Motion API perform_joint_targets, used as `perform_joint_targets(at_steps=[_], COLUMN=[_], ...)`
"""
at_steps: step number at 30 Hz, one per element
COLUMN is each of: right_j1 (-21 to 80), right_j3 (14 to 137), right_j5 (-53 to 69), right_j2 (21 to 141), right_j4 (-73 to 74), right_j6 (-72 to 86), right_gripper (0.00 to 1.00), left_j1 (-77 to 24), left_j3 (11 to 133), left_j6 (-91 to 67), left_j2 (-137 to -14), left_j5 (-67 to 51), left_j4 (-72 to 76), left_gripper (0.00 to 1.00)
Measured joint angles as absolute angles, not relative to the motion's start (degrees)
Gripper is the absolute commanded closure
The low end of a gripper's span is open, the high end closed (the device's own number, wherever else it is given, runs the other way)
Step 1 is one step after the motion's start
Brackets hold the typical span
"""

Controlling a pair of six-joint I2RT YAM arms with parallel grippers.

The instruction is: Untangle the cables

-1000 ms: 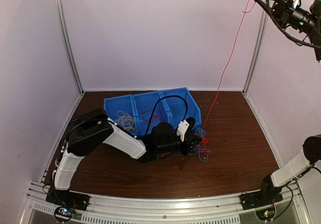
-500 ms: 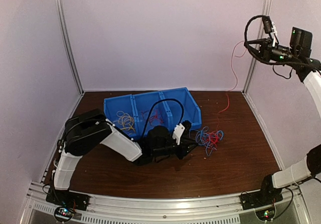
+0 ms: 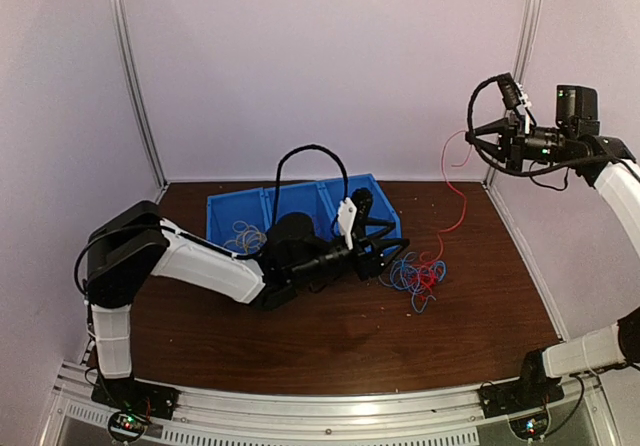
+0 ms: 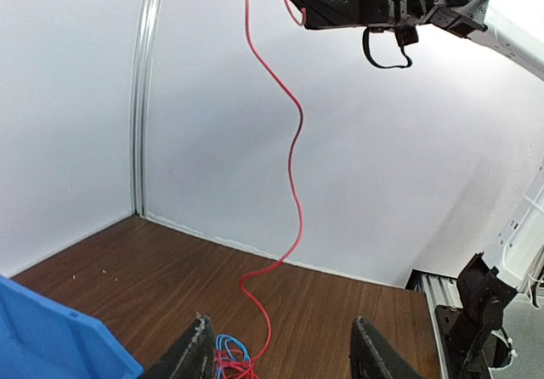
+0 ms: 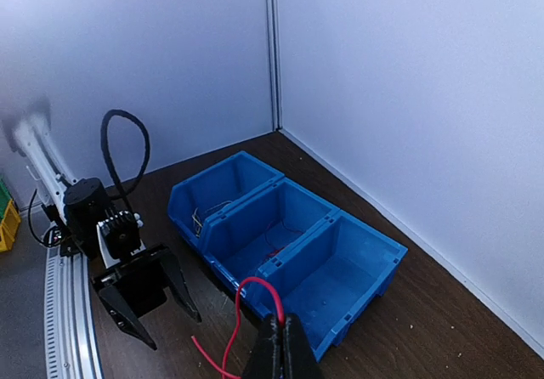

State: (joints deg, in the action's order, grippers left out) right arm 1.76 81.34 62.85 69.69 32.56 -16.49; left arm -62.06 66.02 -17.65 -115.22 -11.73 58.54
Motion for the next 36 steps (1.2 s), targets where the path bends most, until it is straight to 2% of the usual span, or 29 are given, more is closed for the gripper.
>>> perform_joint_targets(at_steps=[8, 15, 18, 28, 36], right_j1=[5.08, 6.17, 6.46, 6.79, 6.79], right_j3=[87.85, 88.75, 89.06, 92.31, 93.82], right_j5=[66.43, 69.01, 69.38, 70.7, 71.02], right_j2=[70.08, 70.43, 70.78, 70.94, 70.94], right_j4=[32.03, 27.62, 26.74, 25.69, 24.6], right_j6=[-14.24, -8.49, -7.03, -4.19, -2.52], right_gripper=[1.0, 1.0, 1.0, 1.0, 1.0], left_j1=[-62.22, -62.54, -62.67, -62.7, -62.67], left_j3=[80.71, 90.96, 93.14, 99.92, 101.75], left_j6=[-13.47, -11.88, -11.77, -11.0, -11.4], left_j2=[-121.82, -130.72, -133.27, -136.2, -138.12], left_j5=[-14.06, -13.93, -13.23, -11.77, -11.16], left_j4=[54.57, 49.34, 47.9, 45.45, 44.82], left_gripper=[0.44, 0.48, 0.55, 0.68, 0.96])
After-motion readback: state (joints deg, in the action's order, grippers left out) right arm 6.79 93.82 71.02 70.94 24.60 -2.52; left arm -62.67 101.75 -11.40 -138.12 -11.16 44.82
